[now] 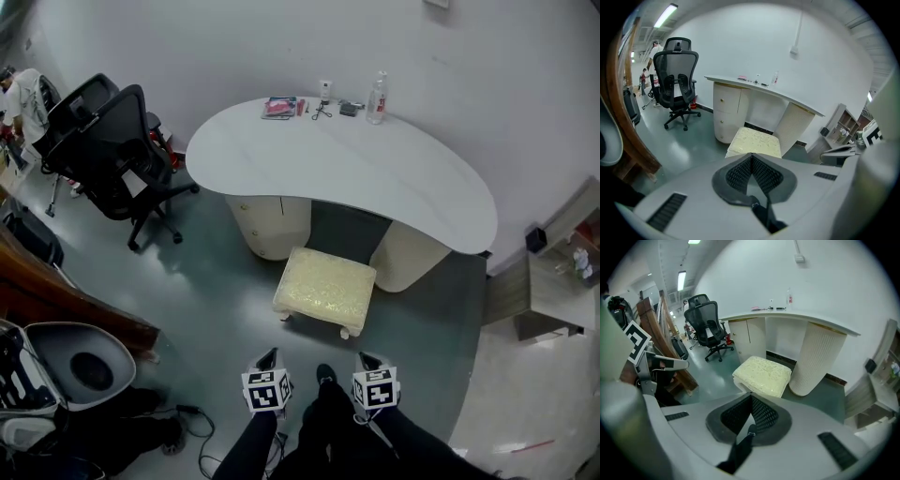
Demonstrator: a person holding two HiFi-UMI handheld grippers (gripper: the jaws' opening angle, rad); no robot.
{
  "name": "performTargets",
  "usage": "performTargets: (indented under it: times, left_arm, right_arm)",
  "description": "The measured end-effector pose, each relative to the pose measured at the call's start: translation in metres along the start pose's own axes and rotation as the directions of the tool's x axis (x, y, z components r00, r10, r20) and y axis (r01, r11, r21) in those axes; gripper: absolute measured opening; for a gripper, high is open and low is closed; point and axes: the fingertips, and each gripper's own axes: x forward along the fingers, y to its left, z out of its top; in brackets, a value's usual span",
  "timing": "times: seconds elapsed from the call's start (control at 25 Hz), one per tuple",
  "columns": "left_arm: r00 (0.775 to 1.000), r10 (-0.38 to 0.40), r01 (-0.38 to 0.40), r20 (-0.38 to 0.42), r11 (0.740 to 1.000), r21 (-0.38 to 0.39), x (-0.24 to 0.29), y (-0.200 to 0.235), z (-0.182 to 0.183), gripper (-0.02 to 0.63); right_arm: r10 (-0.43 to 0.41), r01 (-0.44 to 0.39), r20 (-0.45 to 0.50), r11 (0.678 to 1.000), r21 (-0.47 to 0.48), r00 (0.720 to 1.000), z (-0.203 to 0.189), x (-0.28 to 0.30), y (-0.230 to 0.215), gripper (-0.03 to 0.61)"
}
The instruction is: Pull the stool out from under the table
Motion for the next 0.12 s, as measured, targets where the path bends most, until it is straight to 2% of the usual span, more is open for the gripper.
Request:
performTargets:
  times: [0.12]
  left_arm:
    - [1.000, -0.002, 0.002, 0.013, 1.000, 0.003, -0.022, 0.007, -0.002, 0.008]
  right_arm:
    - [-0.006, 0.006, 0.016, 1.000, -0.008, 1.000, -0.005, -0.017, 0.007, 0.003]
